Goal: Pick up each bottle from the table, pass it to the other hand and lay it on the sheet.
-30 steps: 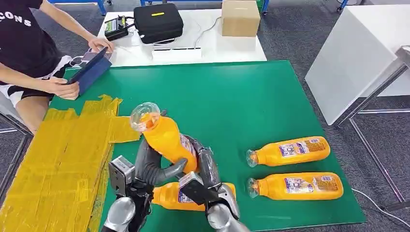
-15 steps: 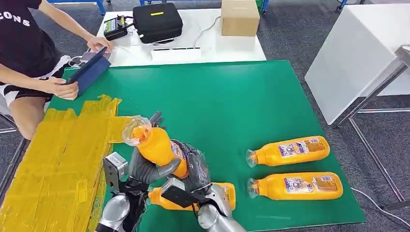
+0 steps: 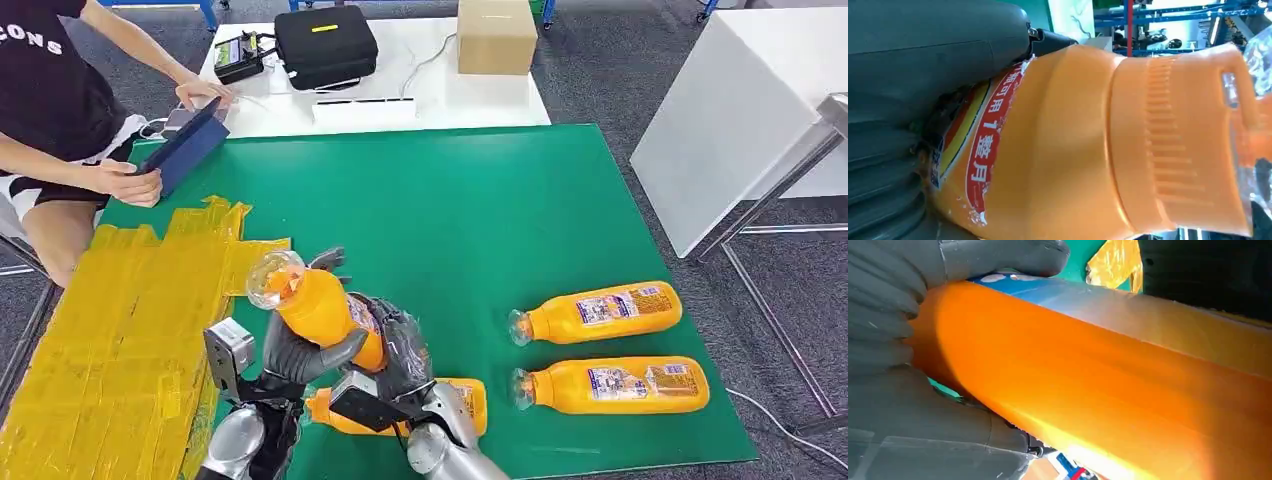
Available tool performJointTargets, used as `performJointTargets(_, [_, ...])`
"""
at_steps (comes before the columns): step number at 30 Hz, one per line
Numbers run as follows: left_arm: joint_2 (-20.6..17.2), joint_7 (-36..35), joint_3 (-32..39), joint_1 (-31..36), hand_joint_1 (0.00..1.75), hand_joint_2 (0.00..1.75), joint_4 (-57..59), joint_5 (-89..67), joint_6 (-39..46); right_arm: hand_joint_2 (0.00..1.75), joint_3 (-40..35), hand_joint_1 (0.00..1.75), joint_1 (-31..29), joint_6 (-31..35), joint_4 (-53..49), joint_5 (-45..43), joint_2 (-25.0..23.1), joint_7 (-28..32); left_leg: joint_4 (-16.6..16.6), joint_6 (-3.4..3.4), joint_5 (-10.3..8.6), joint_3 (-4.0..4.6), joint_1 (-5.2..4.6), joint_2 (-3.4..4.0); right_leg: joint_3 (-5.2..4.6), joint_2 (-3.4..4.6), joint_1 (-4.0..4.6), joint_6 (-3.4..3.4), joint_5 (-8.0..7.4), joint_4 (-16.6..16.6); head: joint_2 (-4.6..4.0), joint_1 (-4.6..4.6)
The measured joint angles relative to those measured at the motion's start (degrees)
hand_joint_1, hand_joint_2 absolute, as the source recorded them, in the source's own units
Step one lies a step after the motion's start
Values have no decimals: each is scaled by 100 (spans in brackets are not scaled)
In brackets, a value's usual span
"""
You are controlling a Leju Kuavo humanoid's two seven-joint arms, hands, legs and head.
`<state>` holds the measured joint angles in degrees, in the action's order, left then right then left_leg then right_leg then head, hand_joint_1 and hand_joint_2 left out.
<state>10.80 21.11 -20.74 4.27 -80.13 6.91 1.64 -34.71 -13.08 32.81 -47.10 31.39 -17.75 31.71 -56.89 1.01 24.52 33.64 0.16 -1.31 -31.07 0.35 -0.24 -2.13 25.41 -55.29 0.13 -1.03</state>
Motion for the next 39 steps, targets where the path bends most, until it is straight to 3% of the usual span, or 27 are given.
performJointTargets(7, [-20,-20,13,-31,175,175,-46,160,2,175,-22,175,80,-464,-131,-472,15,83,0,0,0,0,0,0,0,0,0,0,0,0,0,2])
performJointTargets(14, [-48,94,-4,-111,175,175,-397,-4,159,175,13,175,349,-813,-926,-590,131,63,0,0,0,2,-1,0,-1,0,0,0,0,0,0,2])
performJointTargets(23, [-61,138,-72,-136,175,175,-675,-135,262,175,44,175,560,-914,-1552,-588,227,33,0,0,0,2,0,0,1,0,0,0,0,0,0,2])
performJointTargets(24, [-66,138,-83,-136,175,175,-686,-135,262,175,44,110,571,-916,-1572,-588,232,33,0,0,0,2,0,0,1,0,0,0,0,0,0,2])
performJointTargets(25, [-72,138,-90,-140,175,175,-704,-140,267,175,44,0,578,-916,-1596,-588,236,31,0,0,0,2,0,0,0,0,0,0,0,0,0,0])
performJointTargets(28, [-107,286,-114,-172,175,175,-799,-531,530,175,54,0,610,-968,-1702,-605,249,9,0,0,0,3,0,0,1,0,0,0,0,0,0,2])
performJointTargets(32, [-252,213,-26,-275,175,175,-1321,-2655,1844,175,273,0,829,-1316,-2178,-870,289,-20,0,0,0,4,0,-11,2,-3,0,0,1,0,0,4])
performJointTargets(34, [-441,-459,211,-275,175,175,-1601,-5025,2556,175,512,0,1030,-1557,-2501,-929,324,-88,1,-1,1,6,0,-11,0,-2,0,0,1,0,0,0])
performJointTargets(37, [-633,-1867,641,-250,175,175,-1711,-8216,2785,175,904,0,1240,-1792,-3009,-940,341,-162,2,-1,1,5,1,-5,-3,-2,1,1,1,0,0,2])
performJointTargets(39, [-805,-2300,967,-158,175,175,-1678,-9183,2785,175,1163,0,1339,-1869,-3283,-997,350,-190,2,-1,-1,4,3,-2,-3,-1,2,1,1,0,0,0])
